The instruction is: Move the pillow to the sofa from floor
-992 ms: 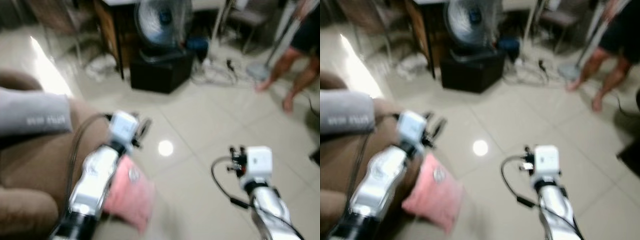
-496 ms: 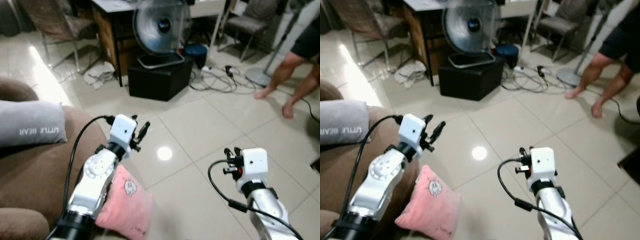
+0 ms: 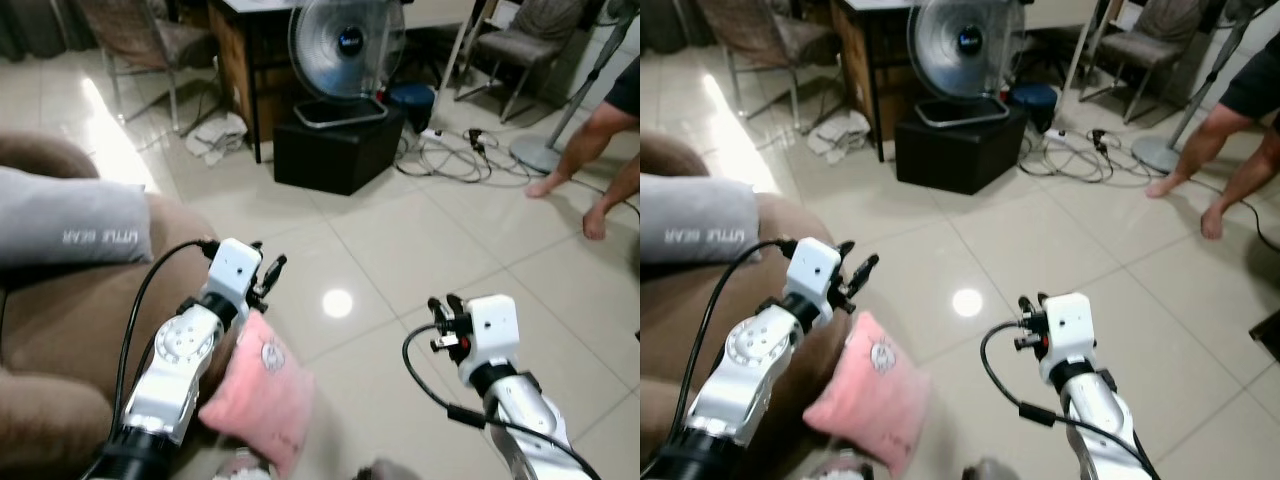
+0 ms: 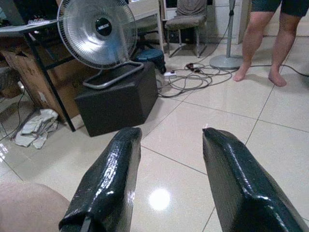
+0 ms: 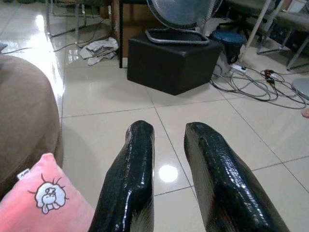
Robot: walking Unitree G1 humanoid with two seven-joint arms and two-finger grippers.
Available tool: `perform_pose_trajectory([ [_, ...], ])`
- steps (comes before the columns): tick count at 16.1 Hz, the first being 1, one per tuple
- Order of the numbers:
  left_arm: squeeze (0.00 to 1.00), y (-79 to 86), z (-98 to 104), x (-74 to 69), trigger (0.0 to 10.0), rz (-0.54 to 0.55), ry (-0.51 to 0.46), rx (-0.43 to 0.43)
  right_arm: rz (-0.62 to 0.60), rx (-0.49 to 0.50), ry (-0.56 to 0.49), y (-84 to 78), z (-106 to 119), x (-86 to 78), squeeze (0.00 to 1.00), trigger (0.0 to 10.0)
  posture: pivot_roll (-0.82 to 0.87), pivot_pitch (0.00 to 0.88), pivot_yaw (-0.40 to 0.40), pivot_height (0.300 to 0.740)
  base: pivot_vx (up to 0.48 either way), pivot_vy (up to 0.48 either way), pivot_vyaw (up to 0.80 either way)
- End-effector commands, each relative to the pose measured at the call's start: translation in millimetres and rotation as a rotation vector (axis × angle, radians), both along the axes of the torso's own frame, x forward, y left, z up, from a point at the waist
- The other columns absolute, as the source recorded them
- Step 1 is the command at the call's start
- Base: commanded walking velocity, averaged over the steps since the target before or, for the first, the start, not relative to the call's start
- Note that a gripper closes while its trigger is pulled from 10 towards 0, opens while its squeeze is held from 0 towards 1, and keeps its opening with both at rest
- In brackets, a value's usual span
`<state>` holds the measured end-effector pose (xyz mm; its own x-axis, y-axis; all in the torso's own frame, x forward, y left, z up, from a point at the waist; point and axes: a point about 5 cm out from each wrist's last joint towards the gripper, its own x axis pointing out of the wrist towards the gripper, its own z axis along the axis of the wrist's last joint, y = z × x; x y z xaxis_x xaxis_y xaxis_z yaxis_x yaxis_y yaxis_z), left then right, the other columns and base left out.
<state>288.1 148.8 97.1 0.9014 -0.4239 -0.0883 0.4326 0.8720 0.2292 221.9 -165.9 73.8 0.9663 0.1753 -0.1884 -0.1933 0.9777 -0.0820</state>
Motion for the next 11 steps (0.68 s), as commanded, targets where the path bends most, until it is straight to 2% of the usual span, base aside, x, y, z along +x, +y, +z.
perform_pose_trajectory([
  [1,0.0,-3.4,-0.4,-1.2,10.0,-0.015,0.003,-0.003,0.004,-0.006,0.008,-2.3,-1.2,-1.4,0.0,10.0,0.06,0.053,-0.059,0.64,0.0,0.0,0.0],
  [7,0.0,-5.1,2.7,0.7,10.0,-0.002,-0.02,0.001,-0.002,-0.017,0.014,-3.1,-3.9,-2.5,0.0,10.0,0.06,0.052,-0.058,0.58,0.0,0.0,0.0],
  [11,0.0,-6.1,2.7,0.8,10.0,-0.016,-0.022,0.019,-0.021,-0.024,0.023,-3.7,-7.4,-4.5,0.0,10.0,0.06,0.052,-0.058,0.575,0.0,0.0,0.0],
])
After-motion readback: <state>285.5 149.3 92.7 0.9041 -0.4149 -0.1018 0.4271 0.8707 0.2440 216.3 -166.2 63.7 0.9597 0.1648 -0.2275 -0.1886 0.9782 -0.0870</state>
